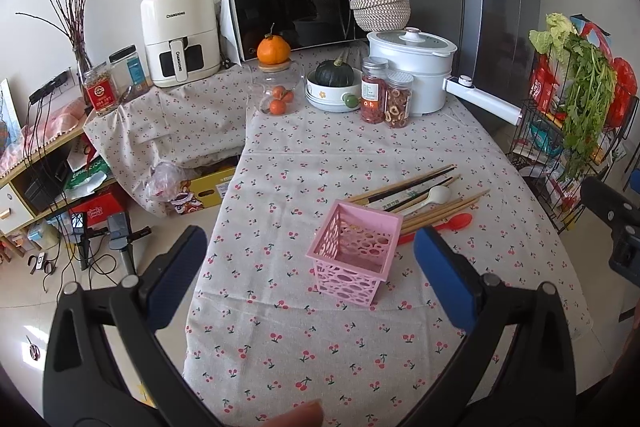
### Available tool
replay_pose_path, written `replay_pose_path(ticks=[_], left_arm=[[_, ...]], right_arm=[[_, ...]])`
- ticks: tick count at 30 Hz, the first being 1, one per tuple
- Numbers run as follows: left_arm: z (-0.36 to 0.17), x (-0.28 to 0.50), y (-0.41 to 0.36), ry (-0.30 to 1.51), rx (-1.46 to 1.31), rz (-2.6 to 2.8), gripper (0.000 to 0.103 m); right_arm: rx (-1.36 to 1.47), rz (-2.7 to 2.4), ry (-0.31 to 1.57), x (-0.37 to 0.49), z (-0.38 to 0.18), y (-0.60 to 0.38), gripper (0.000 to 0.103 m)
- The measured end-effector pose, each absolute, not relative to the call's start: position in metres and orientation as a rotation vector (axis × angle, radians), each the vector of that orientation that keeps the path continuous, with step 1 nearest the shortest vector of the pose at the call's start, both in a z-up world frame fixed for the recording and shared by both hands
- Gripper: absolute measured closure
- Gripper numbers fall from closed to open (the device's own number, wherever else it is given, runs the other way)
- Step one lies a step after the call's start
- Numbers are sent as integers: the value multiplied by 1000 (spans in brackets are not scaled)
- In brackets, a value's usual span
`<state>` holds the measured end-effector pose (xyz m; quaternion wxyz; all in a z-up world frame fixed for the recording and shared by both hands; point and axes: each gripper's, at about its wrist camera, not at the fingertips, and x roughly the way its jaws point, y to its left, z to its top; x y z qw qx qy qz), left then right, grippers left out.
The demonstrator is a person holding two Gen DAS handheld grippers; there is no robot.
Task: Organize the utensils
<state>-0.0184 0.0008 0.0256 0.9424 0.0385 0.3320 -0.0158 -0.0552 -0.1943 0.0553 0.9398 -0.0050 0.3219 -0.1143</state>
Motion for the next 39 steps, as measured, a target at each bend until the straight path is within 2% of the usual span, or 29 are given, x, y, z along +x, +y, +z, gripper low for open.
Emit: replay_pose_path(ticks=[10,32,39], left_arm=[[27,-21,1,629,80,-55,0],[29,-21,-12,677,154,-191,0],[31,6,-13,765,129,-274,2]], right_arm=[[-6,-221,674,-53,53,-191,0],[20,-171,744,-44,48,-195,0],[46,-162,811,-27,46,-211,0]])
